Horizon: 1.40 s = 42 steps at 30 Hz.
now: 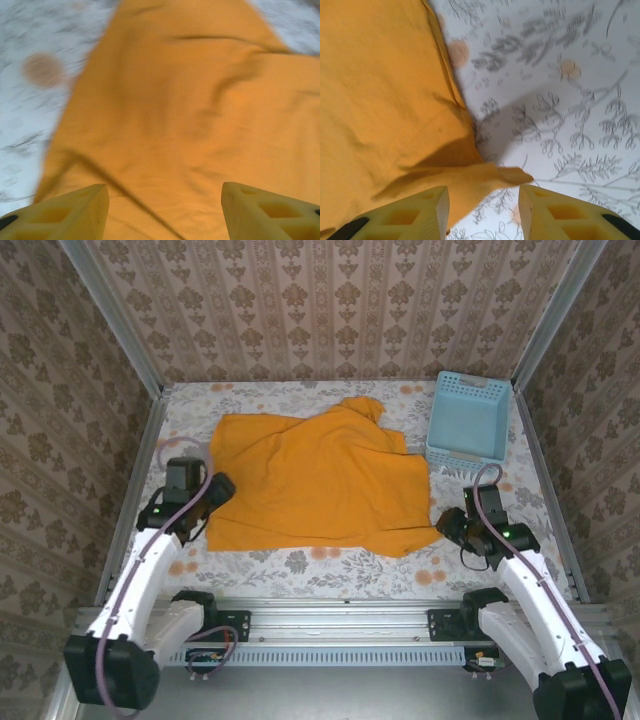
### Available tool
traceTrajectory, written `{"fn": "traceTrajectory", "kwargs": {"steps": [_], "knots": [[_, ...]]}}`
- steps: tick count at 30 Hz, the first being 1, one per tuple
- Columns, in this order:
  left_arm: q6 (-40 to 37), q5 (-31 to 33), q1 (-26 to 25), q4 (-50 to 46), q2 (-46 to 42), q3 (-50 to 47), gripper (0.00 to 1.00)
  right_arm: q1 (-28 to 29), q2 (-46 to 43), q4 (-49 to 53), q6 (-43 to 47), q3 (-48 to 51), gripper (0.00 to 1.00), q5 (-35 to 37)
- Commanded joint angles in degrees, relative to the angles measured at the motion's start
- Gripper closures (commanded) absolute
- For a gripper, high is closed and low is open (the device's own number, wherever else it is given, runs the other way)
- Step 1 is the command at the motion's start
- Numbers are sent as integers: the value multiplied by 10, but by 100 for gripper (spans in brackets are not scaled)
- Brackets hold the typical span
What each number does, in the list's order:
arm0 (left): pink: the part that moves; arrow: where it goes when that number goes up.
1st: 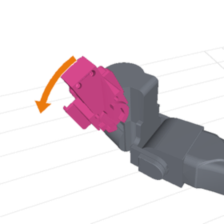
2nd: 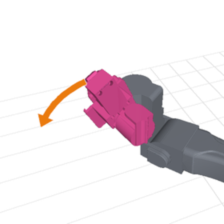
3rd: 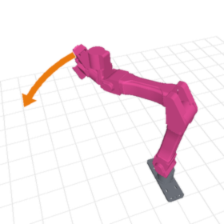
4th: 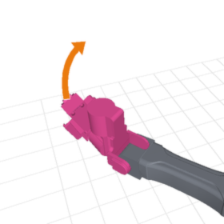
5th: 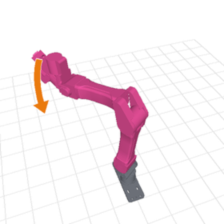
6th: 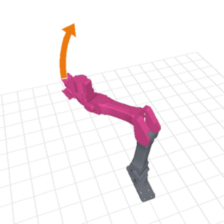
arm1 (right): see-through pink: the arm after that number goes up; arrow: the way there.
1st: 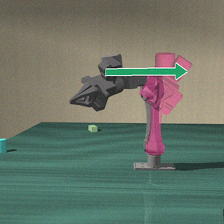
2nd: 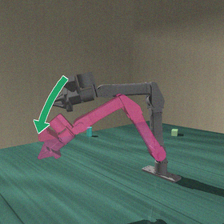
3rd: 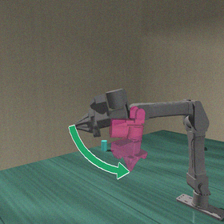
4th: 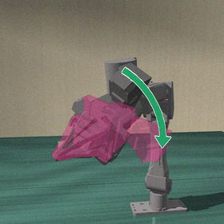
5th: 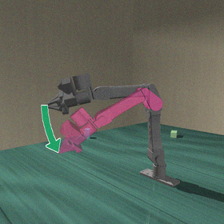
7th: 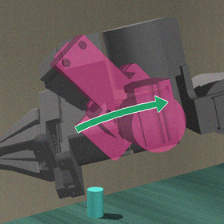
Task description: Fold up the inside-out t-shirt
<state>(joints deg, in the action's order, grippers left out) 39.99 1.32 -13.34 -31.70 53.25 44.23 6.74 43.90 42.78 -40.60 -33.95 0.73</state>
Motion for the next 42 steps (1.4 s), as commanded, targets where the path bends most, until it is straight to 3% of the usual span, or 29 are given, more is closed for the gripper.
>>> {"fn": "traceTrajectory", "kwargs": {"steps": [1,3,6,10,15,22,35,38,42], "knots": [[-47,74,-120,-6,54,60,35,5,7,26,29,-38,57,30],[-66,65,-189,14,121,91,33,25,5,31,20,-34,59,23],[-82,52,-245,44,224,127,33,88,-9,32,-21,-13,61,25],[-83,32,-260,70,326,160,33,199,-30,-9,-95,35,60,27],[-98,19,-259,116,393,177,31,278,6,-139,-127,95,55,22],[-100,2,-253,145,458,197,29,297,108,-265,-89,89,51,37],[-84,-2,-225,163,516,197,28,298,230,-300,-117,94,48,52],[-77,12,-223,153,529,203,27,307,238,-277,-136,90,49,52],[-66,35,-214,152,542,205,27,345,224,-173,-207,82,50,96]]}}
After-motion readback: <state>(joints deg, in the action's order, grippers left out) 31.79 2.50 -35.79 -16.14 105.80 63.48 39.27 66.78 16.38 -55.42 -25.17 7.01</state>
